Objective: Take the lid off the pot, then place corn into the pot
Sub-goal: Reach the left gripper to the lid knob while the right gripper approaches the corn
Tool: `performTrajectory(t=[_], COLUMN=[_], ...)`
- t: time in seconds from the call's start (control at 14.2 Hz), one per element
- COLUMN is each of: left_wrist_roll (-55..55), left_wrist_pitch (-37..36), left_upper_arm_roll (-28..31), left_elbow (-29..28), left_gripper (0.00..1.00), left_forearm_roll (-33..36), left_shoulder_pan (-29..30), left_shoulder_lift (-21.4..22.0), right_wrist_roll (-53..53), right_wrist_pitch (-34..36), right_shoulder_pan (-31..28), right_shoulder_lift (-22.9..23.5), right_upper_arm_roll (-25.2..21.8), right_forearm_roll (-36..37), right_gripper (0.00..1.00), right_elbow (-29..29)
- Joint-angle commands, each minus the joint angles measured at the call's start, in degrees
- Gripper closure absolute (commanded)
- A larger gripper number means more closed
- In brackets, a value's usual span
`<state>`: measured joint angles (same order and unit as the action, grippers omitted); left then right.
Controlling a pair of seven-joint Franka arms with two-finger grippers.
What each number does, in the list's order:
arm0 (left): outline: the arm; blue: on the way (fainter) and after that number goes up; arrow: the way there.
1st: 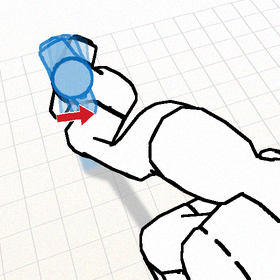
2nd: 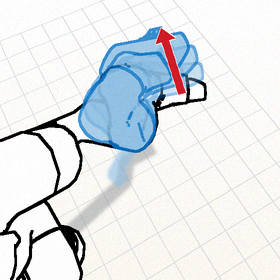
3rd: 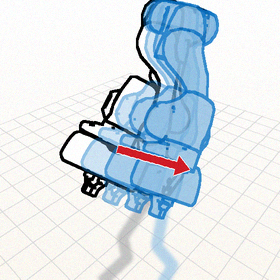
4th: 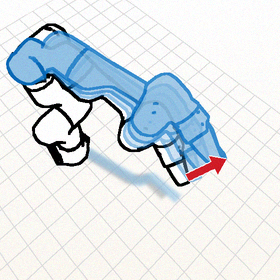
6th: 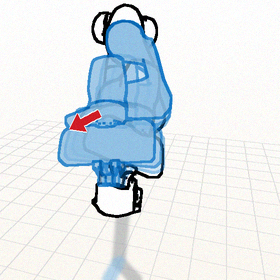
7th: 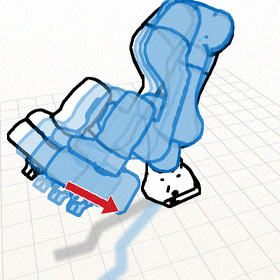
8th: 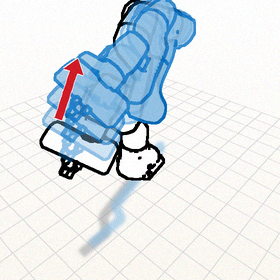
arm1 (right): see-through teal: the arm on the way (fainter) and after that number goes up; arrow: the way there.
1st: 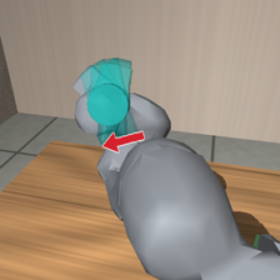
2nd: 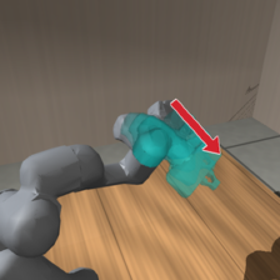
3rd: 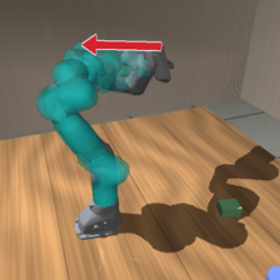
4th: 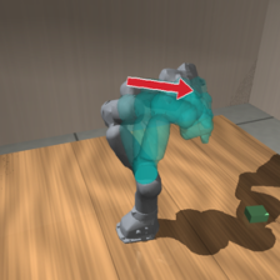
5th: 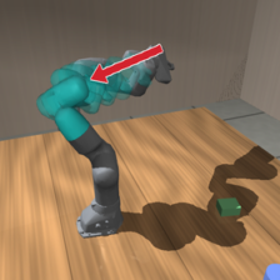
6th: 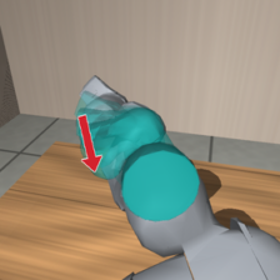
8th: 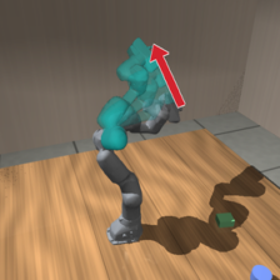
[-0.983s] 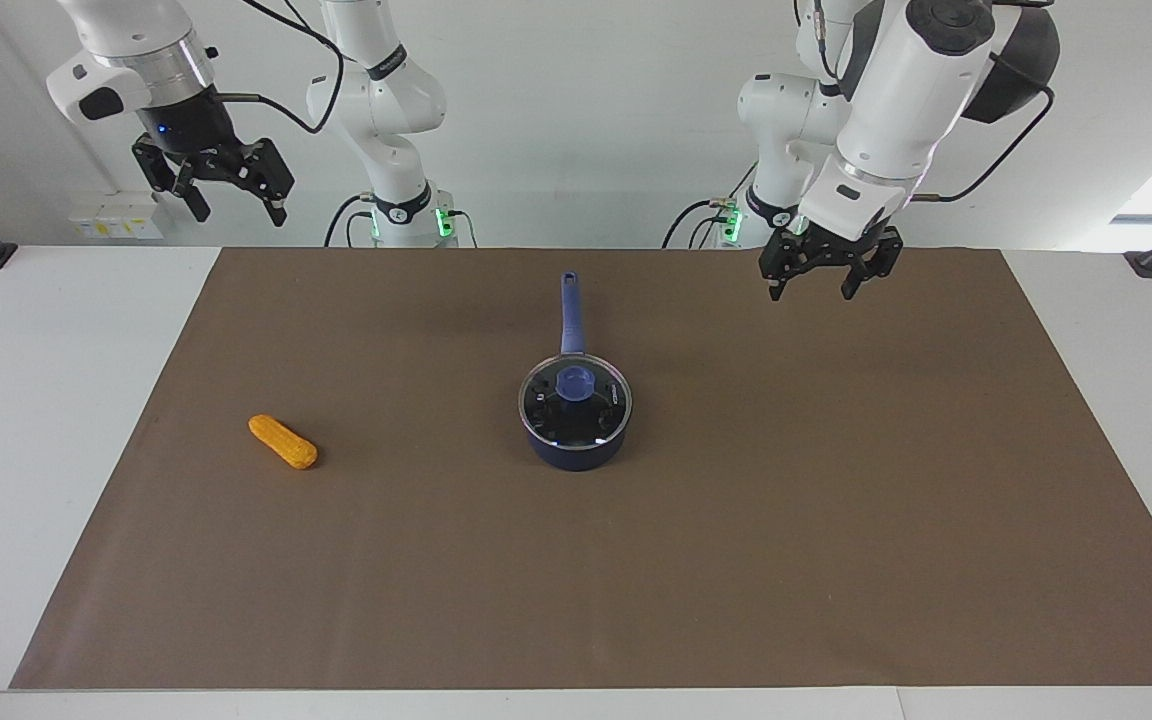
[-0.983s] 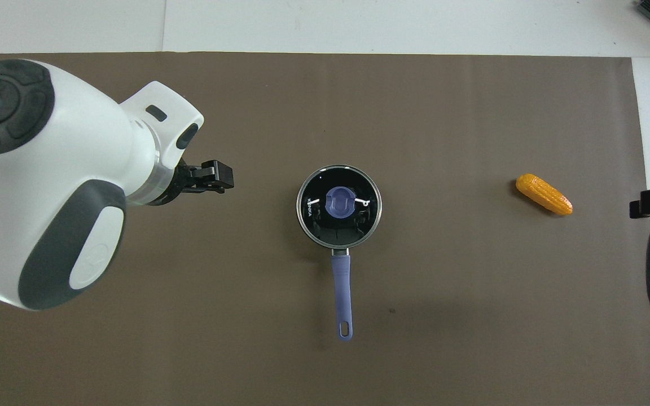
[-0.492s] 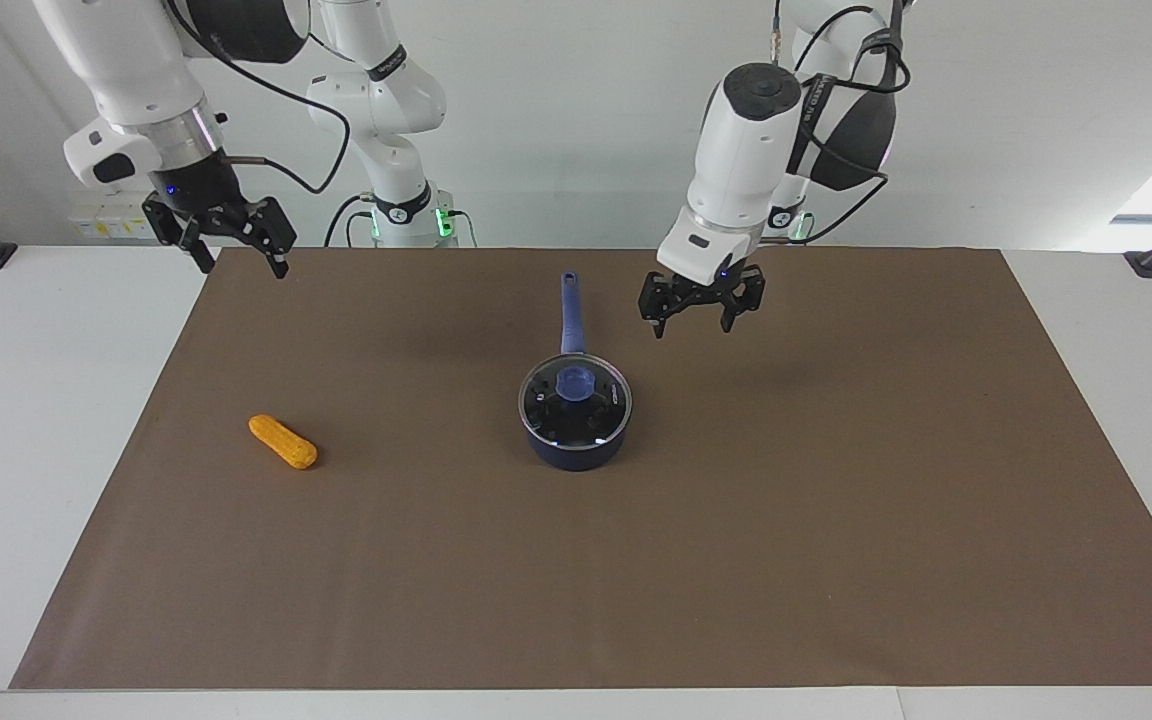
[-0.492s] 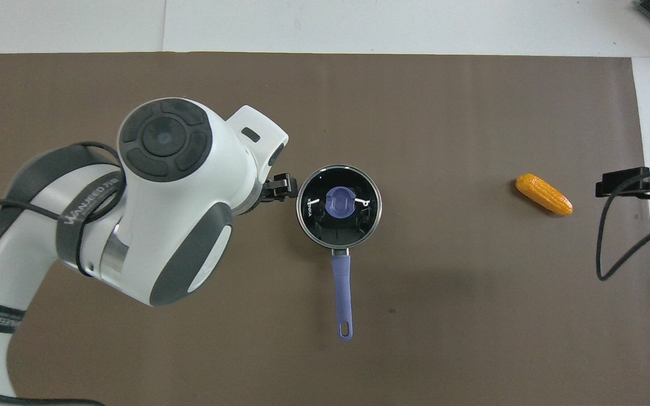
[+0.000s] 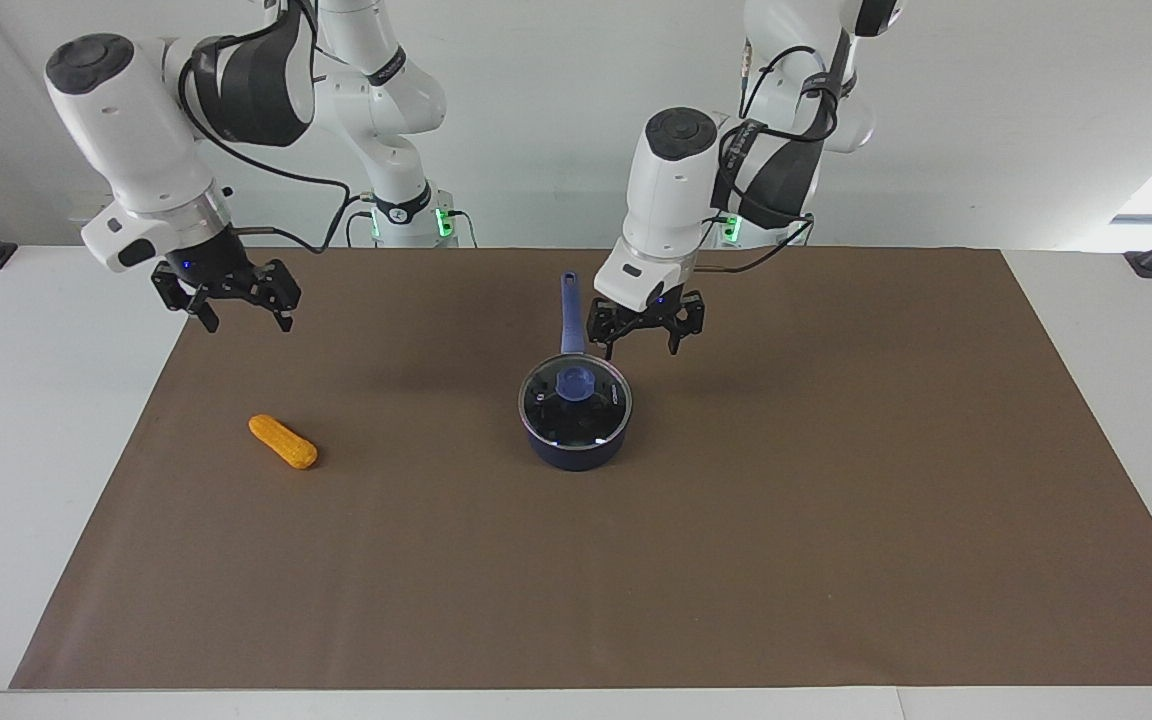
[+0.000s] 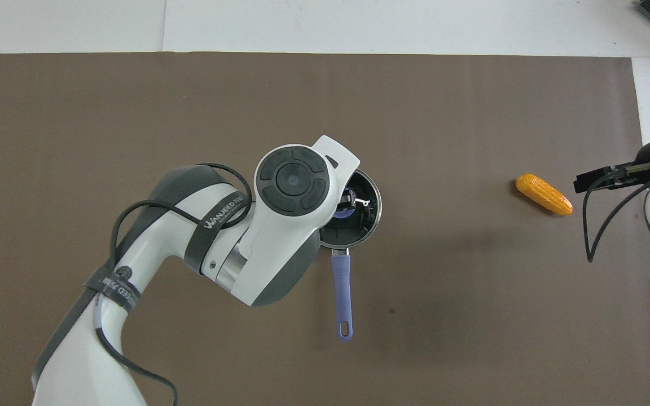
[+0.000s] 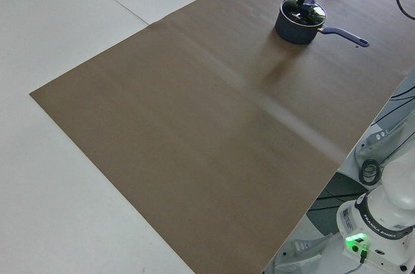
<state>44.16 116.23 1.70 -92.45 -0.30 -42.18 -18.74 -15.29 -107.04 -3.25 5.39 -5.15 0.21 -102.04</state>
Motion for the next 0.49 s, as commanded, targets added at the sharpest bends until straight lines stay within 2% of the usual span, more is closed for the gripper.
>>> performTrajectory(t=[0.0, 0.14, 0.21, 0.42], left_wrist_roll=[2.16, 5.74, 7.51, 7.7], left_wrist_pitch=[1.36, 1.11, 0.67, -1.26], left_upper_arm_roll=[1.11, 1.2, 1.2, 1.29], left_elbow=[2.79, 7.6, 10.42, 11.85], left_gripper=[0.0, 0.0, 0.0, 0.0], left_forearm_roll=[2.31, 4.51, 4.87, 5.22], left_shoulder_pan=[-3.68, -5.37, -5.37, -5.29], left_shoulder_lift=[-3.65, -8.39, -10.5, -11.14], right_wrist_roll=[-2.55, -5.0, -7.89, -21.32], right_wrist_pitch=[-4.91, -11.32, -12.13, -14.32], right_shoulder_pan=[-1.23, -0.62, -0.44, -1.05], right_shoulder_lift=[3.39, 3.76, 3.58, 5.59], right_upper_arm_roll=[0.4, 0.4, 0.4, 0.4], right_forearm_roll=[-0.04, 0.05, 0.05, -0.03], right_gripper=[0.0, 0.0, 0.0, 0.0], right_elbow=[-0.88, -3.07, -3.95, -7.29])
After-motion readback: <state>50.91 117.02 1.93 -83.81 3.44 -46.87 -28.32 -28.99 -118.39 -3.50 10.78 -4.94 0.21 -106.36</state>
